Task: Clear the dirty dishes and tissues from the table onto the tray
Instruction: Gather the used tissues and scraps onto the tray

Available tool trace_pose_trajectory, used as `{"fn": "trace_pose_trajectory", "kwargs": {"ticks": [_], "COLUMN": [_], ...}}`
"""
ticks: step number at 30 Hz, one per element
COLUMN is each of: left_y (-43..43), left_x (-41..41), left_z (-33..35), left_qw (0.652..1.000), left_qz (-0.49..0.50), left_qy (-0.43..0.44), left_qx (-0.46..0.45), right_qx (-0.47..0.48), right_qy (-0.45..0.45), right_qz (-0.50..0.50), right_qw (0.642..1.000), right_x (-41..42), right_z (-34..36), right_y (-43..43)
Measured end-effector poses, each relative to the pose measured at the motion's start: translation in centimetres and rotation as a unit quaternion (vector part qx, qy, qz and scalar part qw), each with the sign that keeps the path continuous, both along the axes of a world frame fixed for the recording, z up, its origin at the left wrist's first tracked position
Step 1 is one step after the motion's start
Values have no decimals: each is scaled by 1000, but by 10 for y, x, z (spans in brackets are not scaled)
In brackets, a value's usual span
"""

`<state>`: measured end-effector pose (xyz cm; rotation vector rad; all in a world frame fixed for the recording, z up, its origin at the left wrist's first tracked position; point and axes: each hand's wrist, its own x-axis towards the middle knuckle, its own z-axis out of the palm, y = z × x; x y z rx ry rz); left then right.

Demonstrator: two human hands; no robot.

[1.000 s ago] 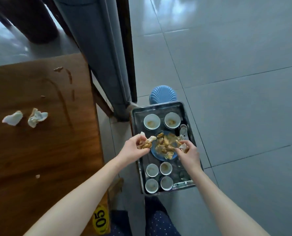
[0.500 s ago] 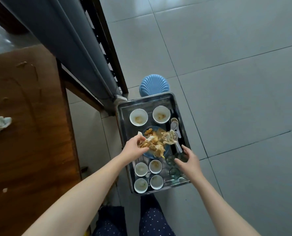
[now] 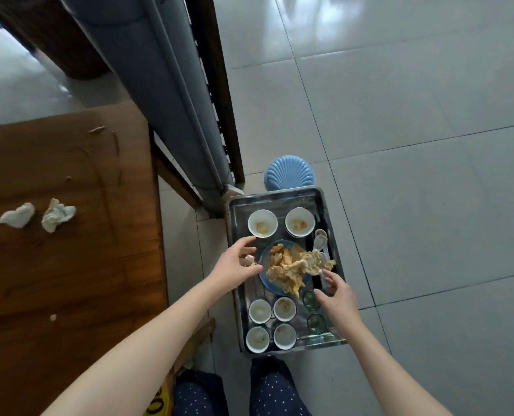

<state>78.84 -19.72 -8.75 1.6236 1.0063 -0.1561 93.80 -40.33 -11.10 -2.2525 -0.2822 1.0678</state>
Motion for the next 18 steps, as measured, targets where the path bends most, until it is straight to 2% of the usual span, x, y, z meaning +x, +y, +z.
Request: {"fn": "trace_pose_trajectory", "kwargs": {"ticks": [9,18], "left_y": [37,105], "left_x": [-89,-195], "left_z": [44,73], "left_qw": [995,986], "left_qz": [84,158], "left_qy": [-13,-27], "left_qx": [50,52], "right_qx": [31,83], "right_qy": [-43,-76], "right_qz": [62,101], "right_qw": [997,988], "right_x": [-24,-113], "right_z": [44,82], "right_y": [64,151]}}
